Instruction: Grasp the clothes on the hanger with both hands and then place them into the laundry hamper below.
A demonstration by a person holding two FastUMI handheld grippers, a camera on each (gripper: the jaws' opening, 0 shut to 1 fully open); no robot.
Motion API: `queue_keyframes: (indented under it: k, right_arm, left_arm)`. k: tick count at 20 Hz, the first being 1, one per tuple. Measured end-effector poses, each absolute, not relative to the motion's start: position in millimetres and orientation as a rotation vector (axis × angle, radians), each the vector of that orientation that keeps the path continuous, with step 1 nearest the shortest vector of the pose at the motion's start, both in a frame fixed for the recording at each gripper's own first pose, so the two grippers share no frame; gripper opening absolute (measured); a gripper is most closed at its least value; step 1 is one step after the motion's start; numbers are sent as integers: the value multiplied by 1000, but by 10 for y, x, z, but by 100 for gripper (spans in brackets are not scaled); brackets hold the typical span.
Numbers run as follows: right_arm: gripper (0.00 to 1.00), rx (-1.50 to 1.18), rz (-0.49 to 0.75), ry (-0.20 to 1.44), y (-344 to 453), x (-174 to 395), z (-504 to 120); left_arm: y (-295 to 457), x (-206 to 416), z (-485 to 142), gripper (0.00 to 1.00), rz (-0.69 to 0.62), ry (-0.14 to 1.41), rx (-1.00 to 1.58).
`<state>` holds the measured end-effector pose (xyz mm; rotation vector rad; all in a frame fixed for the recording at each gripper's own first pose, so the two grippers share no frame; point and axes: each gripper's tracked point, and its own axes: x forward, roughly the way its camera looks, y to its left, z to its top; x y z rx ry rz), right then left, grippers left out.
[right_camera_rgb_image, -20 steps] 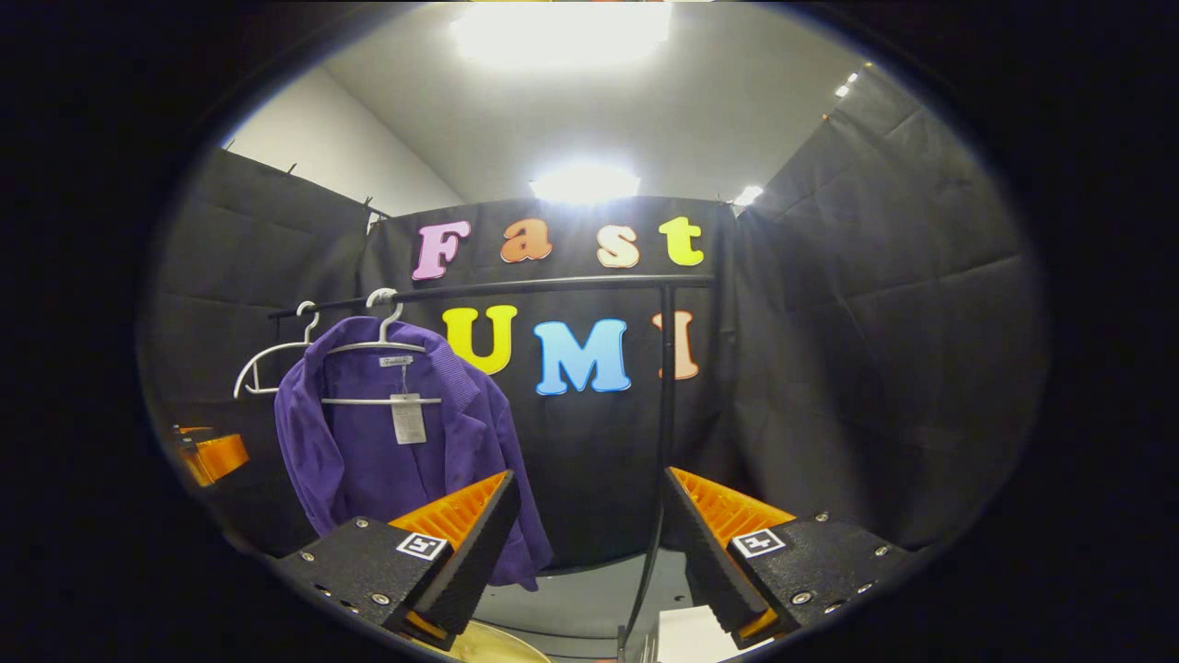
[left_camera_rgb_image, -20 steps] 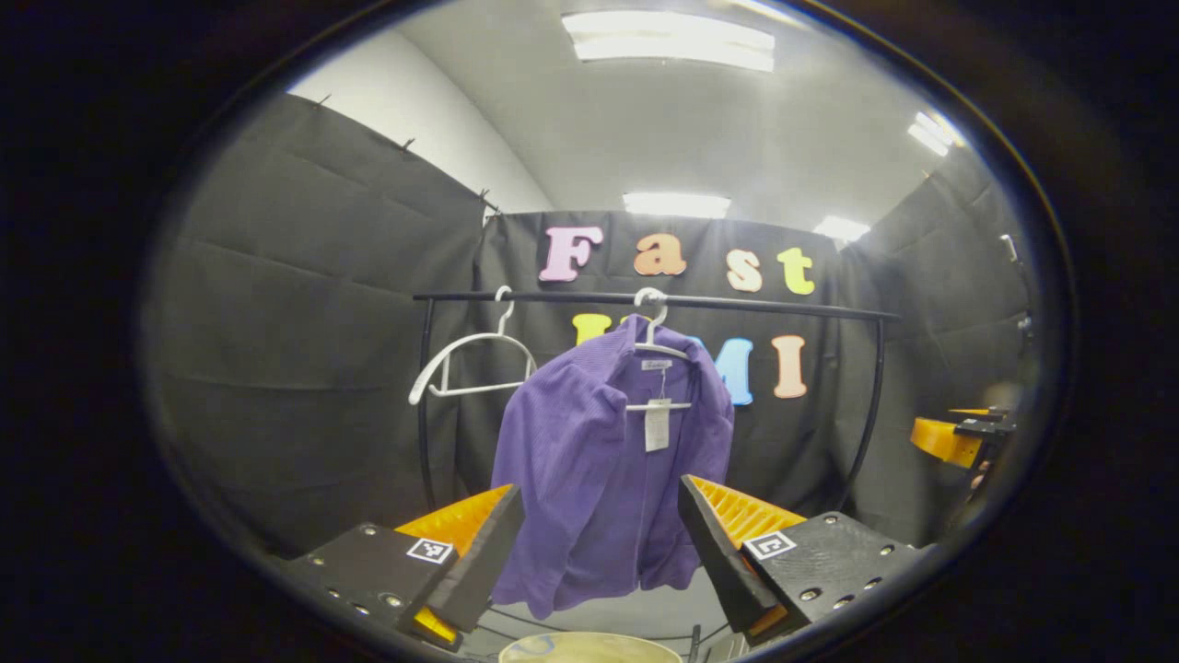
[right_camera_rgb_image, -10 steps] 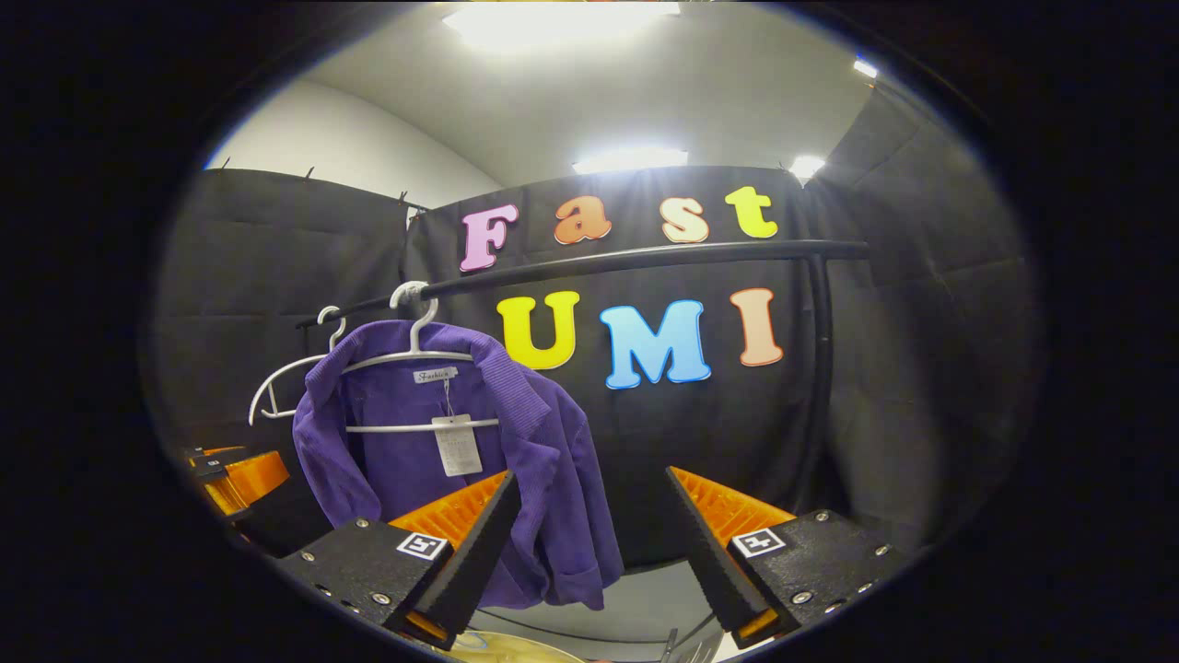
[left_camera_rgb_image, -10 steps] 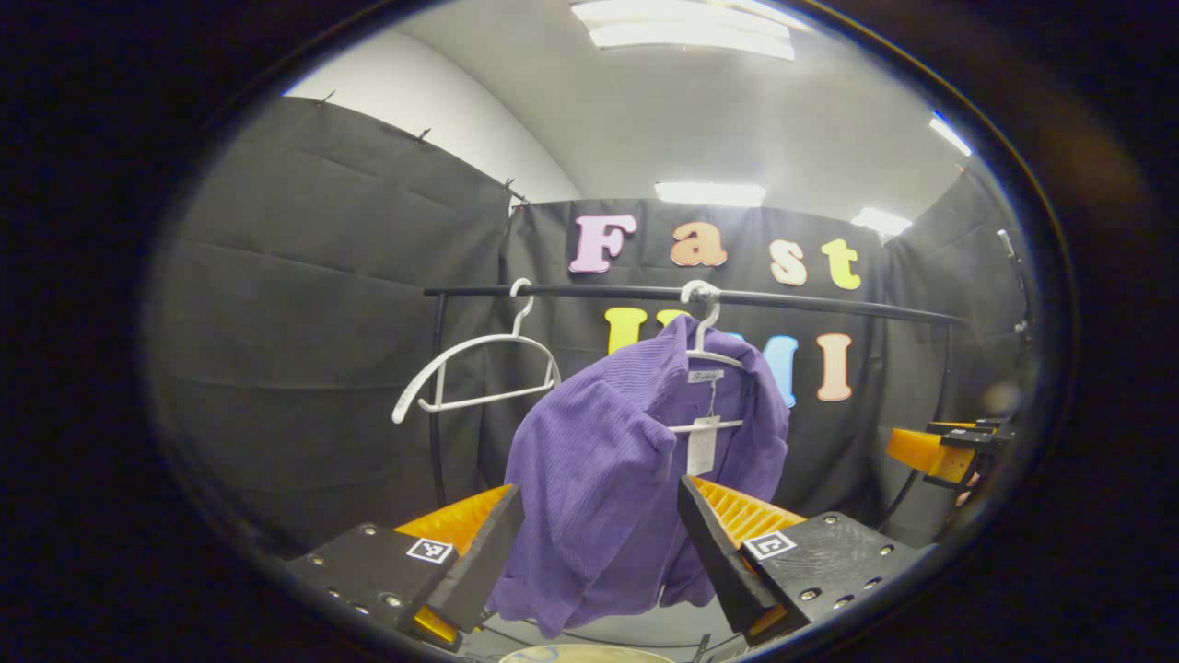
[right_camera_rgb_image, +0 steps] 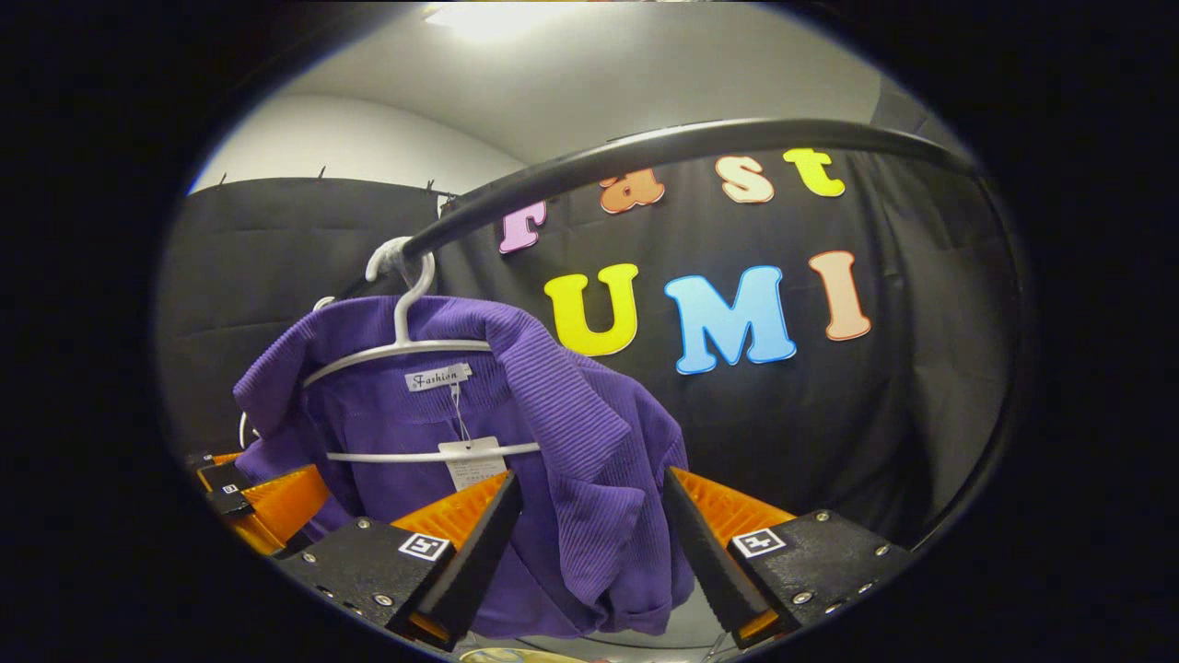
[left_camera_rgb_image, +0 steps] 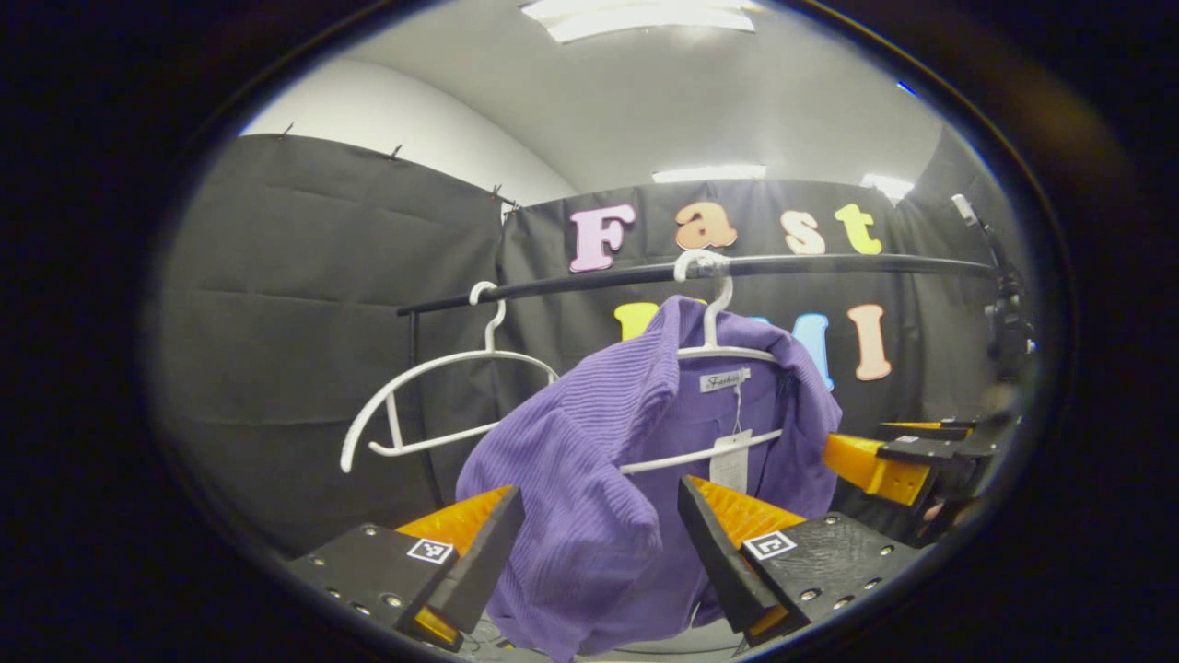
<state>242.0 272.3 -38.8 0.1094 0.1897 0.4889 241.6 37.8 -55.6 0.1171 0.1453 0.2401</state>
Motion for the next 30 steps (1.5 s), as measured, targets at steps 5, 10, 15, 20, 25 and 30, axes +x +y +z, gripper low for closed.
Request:
queue_keyframes:
  k: [5,10,15,20,25,30]
  right_arm:
    - [95,71,488,188,2856,2723,-633]
    - [95,52,509,170,2963,2939,-671]
    - [56,9,534,97,3006,2958,-603]
    - [14,107,565,121,2995,3049,-606]
    - [4,140,612,151,2976,2973,-586]
    - [1,132,571,155,2863,2887,-514]
  left_arm:
    - [540,2713,-666,99,347,147,217]
    - [656,2728,-643,87,425,138,266]
    - [716,2614,-537,44,444,94,265]
    - [631,2553,-643,23,432,135,204]
    - [705,2399,-763,10,357,152,-9]
    - [636,2302,-509,7,245,126,14]
